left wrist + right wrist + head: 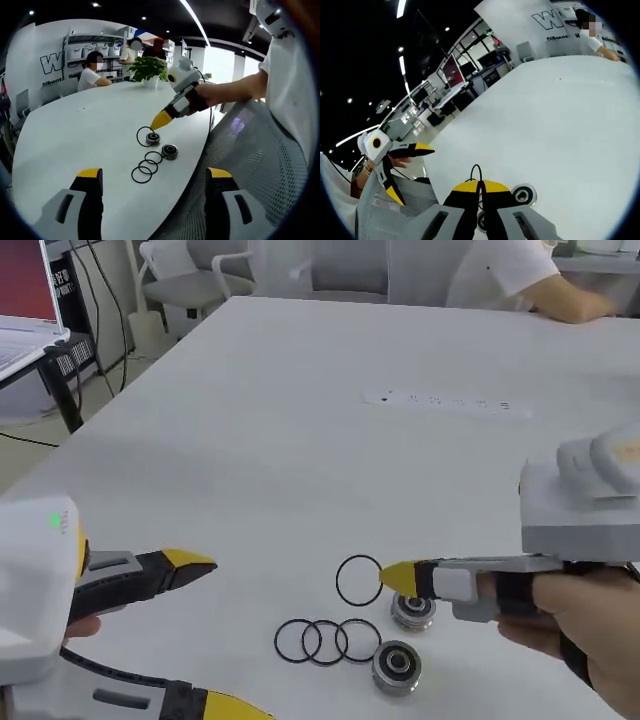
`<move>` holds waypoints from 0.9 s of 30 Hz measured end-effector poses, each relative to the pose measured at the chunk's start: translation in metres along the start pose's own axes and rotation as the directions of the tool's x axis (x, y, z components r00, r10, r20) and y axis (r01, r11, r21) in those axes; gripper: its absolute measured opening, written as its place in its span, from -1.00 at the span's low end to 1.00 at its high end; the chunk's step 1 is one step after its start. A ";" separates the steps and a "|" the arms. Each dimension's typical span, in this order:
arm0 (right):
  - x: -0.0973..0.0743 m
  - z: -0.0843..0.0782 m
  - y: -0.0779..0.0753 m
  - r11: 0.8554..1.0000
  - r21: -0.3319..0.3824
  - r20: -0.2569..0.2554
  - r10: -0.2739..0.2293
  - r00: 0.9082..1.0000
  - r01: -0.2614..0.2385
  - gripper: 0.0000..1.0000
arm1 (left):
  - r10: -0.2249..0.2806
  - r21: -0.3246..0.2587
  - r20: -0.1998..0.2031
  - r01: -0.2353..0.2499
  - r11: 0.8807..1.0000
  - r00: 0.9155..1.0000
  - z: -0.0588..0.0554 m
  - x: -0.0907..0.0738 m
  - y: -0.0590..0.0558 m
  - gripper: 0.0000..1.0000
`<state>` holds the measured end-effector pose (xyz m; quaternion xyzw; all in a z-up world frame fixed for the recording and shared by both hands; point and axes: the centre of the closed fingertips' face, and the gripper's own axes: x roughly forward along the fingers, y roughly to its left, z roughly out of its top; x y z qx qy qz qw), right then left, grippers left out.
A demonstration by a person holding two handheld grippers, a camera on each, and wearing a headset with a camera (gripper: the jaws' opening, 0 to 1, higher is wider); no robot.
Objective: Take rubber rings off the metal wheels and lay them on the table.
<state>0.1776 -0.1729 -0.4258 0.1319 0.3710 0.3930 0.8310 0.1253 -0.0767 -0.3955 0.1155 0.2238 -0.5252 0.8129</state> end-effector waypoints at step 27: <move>0.011 -0.024 -0.026 0.970 -0.224 -0.086 -0.113 0.990 0.091 -0.98 | 0.013 -0.030 0.026 -0.013 0.999 1.000 0.002 0.000 0.001 0.59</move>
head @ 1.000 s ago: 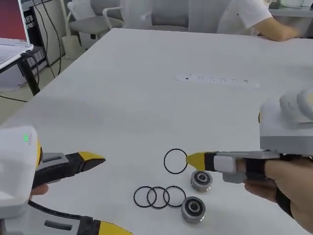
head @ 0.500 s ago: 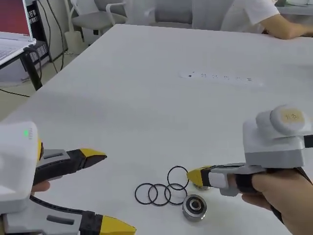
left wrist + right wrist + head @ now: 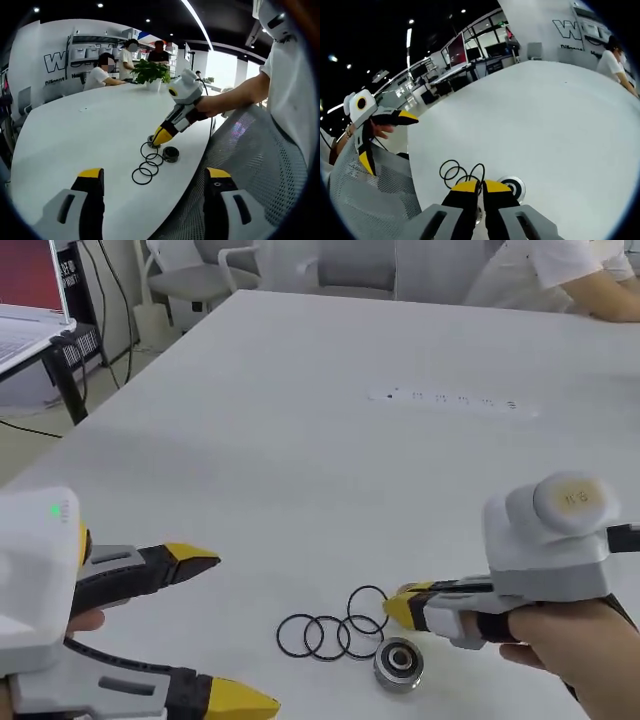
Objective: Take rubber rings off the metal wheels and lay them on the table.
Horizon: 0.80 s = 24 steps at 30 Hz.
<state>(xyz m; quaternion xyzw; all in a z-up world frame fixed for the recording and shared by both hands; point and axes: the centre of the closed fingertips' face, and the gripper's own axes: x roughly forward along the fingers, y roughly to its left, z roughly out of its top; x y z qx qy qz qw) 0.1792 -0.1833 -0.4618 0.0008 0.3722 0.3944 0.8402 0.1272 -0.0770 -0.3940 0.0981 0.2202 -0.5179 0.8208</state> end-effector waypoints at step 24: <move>-0.006 0.012 -0.005 0.995 -0.094 0.020 -0.035 0.999 0.036 -0.68 | 0.009 0.001 -0.002 -0.009 1.000 1.000 0.000 -0.001 0.002 0.57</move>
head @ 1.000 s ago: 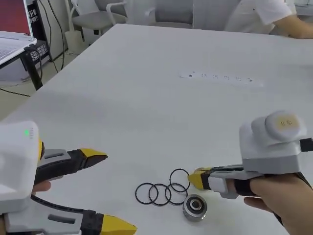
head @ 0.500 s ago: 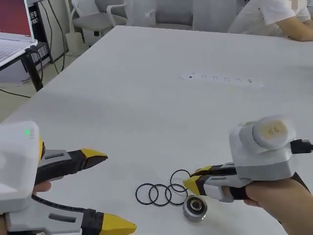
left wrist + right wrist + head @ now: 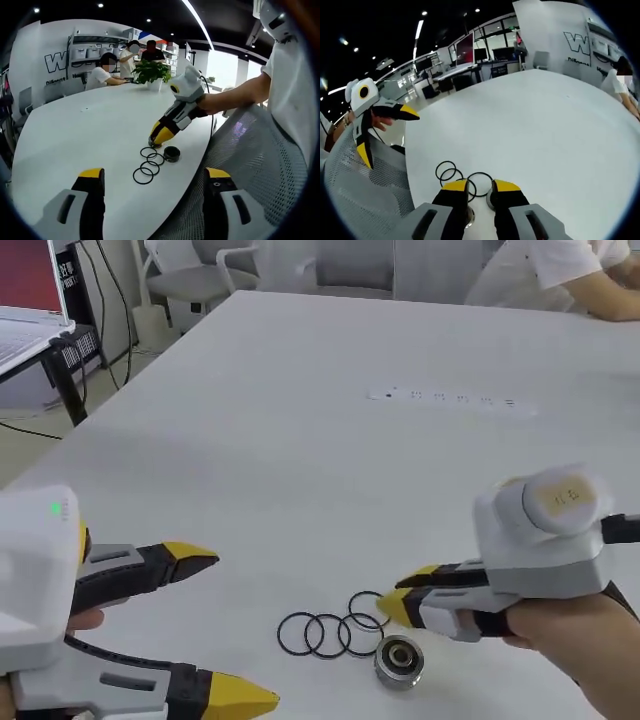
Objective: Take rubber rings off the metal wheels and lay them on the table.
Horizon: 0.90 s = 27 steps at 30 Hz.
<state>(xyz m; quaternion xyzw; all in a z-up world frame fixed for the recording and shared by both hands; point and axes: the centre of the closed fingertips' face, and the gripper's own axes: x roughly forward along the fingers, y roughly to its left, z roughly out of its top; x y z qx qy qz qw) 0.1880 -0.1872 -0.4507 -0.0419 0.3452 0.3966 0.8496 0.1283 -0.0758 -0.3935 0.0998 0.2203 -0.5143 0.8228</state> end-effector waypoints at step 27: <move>-0.049 0.060 0.041 0.989 -0.121 0.134 0.099 0.986 -0.083 -0.21 | -0.032 0.026 0.004 0.032 0.999 0.999 0.004 -0.002 -0.001 0.73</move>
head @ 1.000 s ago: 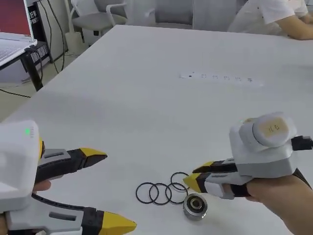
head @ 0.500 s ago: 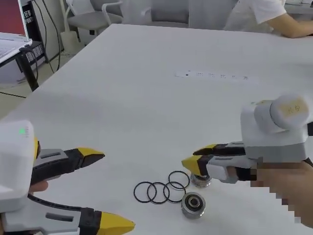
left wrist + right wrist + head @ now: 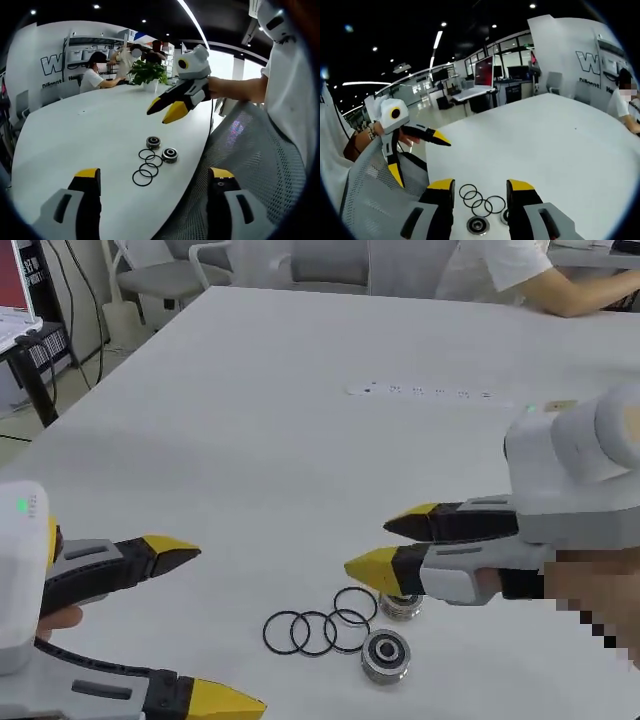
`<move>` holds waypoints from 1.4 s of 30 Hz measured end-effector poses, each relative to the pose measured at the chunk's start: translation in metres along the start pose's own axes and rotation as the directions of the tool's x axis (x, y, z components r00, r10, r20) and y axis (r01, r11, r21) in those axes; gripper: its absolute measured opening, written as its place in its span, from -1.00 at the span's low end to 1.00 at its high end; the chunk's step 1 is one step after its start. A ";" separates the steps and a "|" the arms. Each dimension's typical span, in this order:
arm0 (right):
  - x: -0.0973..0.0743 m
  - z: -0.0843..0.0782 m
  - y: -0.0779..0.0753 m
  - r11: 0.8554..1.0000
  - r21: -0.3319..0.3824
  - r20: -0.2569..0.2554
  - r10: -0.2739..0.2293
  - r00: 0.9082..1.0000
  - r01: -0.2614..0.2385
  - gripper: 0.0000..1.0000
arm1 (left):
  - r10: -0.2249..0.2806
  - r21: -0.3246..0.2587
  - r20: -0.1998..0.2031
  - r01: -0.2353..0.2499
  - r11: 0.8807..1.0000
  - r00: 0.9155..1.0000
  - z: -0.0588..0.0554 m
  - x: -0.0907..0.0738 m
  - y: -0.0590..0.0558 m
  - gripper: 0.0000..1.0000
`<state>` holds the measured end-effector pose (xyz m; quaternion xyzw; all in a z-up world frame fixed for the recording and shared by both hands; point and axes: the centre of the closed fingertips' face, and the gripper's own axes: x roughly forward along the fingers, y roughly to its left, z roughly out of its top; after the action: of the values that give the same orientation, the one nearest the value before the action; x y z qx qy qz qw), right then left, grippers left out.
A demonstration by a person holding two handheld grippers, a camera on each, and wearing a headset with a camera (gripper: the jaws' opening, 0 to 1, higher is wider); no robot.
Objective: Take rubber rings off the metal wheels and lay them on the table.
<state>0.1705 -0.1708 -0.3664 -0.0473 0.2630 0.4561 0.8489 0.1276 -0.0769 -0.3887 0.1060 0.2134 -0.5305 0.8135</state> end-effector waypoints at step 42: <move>-0.104 -0.020 -0.016 0.988 -0.075 0.253 -0.115 0.961 0.138 0.98 | 0.009 0.000 0.034 -0.009 1.000 0.999 0.008 -0.013 0.006 0.99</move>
<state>0.1290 -0.2642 -0.3351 -0.0456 0.1303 0.4149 0.8994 0.1299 -0.0668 -0.3761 0.0982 0.1990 -0.5287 0.8193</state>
